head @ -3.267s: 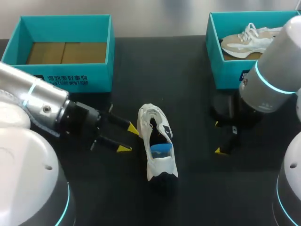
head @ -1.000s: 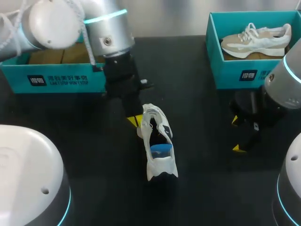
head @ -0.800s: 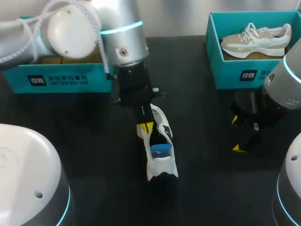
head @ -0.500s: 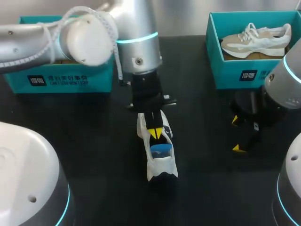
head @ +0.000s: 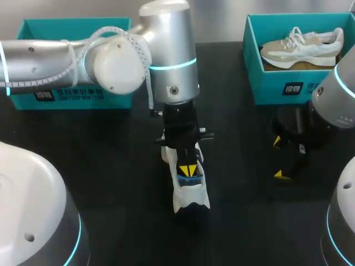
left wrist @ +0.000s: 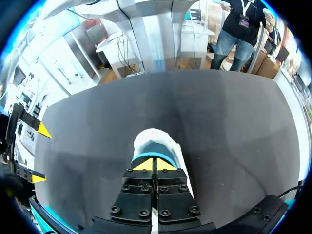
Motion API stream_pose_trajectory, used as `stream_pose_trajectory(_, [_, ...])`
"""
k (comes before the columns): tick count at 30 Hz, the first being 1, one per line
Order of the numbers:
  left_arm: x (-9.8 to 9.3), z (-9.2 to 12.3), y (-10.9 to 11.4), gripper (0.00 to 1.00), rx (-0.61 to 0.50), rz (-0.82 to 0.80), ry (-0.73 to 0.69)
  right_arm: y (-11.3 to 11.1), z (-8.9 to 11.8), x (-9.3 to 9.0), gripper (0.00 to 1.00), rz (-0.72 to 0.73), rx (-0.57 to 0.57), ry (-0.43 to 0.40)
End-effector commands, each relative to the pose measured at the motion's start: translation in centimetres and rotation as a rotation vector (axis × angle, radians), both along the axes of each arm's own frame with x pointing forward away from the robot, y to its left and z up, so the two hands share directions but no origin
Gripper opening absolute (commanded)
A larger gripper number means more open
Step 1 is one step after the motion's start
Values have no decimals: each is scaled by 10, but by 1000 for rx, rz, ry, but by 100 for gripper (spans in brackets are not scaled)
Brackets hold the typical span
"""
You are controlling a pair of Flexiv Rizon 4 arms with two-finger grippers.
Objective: Take the shoe out of the shoebox, open the shoe tongue, remove and reinsert the insole, then place the shoe into the shoebox
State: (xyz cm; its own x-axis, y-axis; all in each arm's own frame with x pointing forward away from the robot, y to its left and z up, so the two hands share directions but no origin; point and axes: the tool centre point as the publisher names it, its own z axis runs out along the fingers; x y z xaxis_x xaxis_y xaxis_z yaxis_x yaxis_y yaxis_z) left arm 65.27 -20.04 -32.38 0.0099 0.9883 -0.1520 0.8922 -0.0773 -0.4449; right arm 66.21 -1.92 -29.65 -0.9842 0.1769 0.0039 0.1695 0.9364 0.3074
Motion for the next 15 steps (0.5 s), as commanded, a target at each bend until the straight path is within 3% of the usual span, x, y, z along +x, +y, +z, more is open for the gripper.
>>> stream_pose_trajectory(1, [-4, -10, -2, 0, -6, 0, -3, 0, -1, -1, 100, -2, -3, -2])
stream_pose_trajectory(15, [-17, -27, -4, 0, -19, 13, -42, 0, -1, -1, 100, -2, -3, -2])
